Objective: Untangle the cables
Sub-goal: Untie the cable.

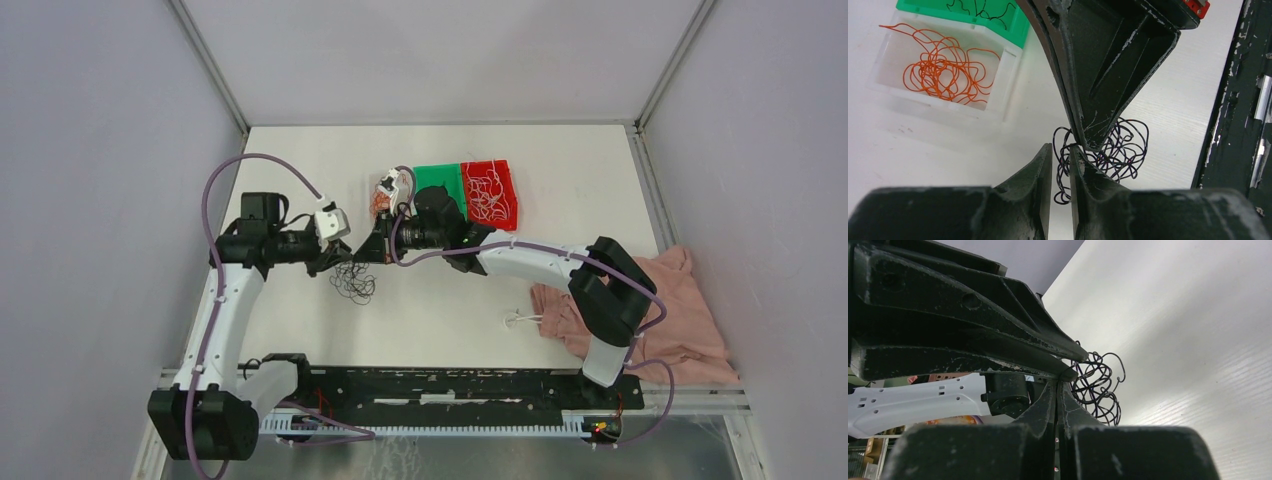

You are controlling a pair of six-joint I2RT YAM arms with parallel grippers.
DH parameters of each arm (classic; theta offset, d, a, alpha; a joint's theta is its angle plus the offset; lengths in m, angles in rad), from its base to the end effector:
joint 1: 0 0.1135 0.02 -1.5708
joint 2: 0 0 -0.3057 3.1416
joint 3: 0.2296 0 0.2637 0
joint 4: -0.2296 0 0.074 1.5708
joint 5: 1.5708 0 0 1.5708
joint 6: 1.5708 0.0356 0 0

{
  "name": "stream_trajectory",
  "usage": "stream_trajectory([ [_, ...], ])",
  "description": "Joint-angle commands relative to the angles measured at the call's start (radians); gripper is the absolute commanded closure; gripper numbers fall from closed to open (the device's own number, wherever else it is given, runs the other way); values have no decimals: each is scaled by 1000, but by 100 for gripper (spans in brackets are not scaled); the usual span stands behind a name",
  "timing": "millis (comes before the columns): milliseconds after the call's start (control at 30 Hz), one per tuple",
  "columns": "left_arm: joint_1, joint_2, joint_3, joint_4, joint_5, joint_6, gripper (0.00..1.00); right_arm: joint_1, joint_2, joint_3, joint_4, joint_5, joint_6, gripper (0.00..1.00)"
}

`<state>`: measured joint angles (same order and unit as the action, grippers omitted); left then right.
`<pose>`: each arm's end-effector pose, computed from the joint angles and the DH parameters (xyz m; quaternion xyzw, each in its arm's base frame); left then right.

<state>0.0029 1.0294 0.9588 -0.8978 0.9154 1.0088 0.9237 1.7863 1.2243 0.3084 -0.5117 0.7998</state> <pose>0.1771 -0.0277 0.3384 0.5278 0.6874 -0.2402 0.4373 0.2491 0.3586 0.2997 -0.2019 0.7541 0.5797 0.2336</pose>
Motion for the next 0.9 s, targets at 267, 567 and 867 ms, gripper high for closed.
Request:
stream_trajectory([
  [267, -44, -58, -39, 91, -25, -66, 81, 10, -46, 34, 107, -47, 63, 99],
  [567, -45, -248, -189, 514, -117, -412, 97, 9, -62, -1, 149, -43, 113, 88],
  [867, -45, -271, -130, 360, -11, -387, 97, -56, -155, -123, 252, 1, 193, 52],
])
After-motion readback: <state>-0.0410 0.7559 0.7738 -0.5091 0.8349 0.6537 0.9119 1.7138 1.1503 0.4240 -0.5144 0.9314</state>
